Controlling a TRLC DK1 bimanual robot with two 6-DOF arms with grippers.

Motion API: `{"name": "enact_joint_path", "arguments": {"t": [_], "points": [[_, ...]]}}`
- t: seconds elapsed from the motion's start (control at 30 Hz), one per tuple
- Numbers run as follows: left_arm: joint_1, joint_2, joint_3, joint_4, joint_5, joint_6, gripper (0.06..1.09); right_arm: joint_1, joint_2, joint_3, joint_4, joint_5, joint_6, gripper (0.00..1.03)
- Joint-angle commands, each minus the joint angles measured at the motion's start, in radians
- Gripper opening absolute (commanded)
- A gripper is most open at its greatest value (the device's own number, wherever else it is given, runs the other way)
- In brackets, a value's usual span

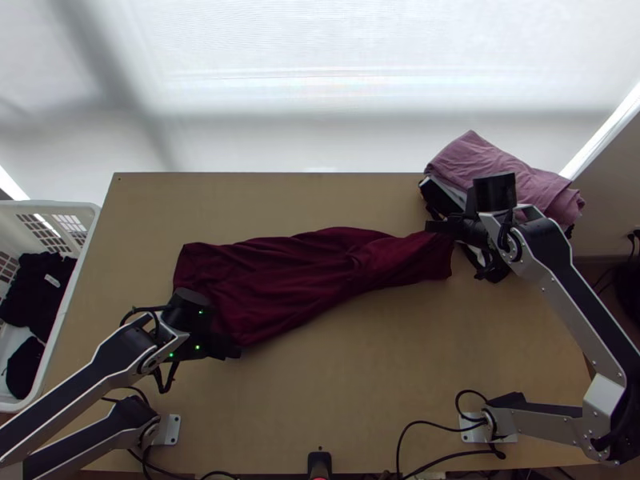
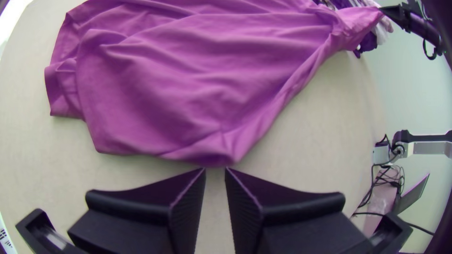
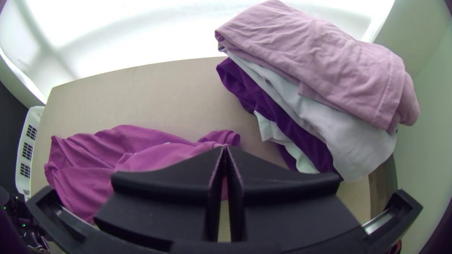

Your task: Fold the t-shirt

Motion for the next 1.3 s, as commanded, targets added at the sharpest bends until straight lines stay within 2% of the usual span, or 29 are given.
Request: {"name": "enact_joint_path", "arguments": {"t": [0.0,0.07,0.13,0.17,0.3,0.43,0.53,0.67,0.83,1.0,1.07,1.27], "points": [[0.002,0.005,-0.021,0.03,0.009,0.025,0.52,0.006,-0.031,-0.019,0.008,0.01,-0.013,0.03],[0.003,0.0,0.003,0.034,0.012,0.025,0.72,0.007,-0.032,-0.019,0.008,0.011,-0.013,0.03],[0.012,-0.005,0.04,0.034,0.018,0.023,0.98,0.009,-0.034,-0.019,0.008,0.011,-0.013,0.03],[0.023,-0.006,0.062,0.034,0.026,0.023,1.04,0.009,-0.034,-0.022,0.008,0.011,-0.013,0.03],[0.126,-0.012,0.134,0.033,0.07,0.017,1.04,0.009,-0.035,-0.025,0.008,0.011,-0.013,0.03],[0.295,-0.006,0.16,0.002,0.23,-0.041,1.04,0.018,-0.035,-0.027,0.008,0.013,-0.011,0.03],[0.341,-0.014,0.166,-0.032,0.257,-0.092,1.04,0.025,-0.037,-0.028,0.008,0.018,-0.009,0.03],[0.378,-0.011,0.183,-0.14,0.311,-0.1,1.04,0.025,-0.039,-0.031,0.008,0.018,-0.008,0.03],[0.437,-0.008,0.169,-0.228,0.314,-0.055,1.03,0.029,-0.039,-0.036,0.008,0.018,0.0,0.03],[0.509,-0.002,0.142,-0.248,0.311,0.021,1.03,0.03,-0.04,-0.036,0.008,0.018,0.001,0.03],[0.531,0.011,0.128,-0.248,0.28,0.063,0.96,0.032,-0.039,-0.033,0.01,0.018,0.003,0.03],[0.542,0.041,0.088,-0.248,0.233,0.163,0.94,0.039,-0.034,-0.027,0.017,0.018,0.003,0.03]]}}
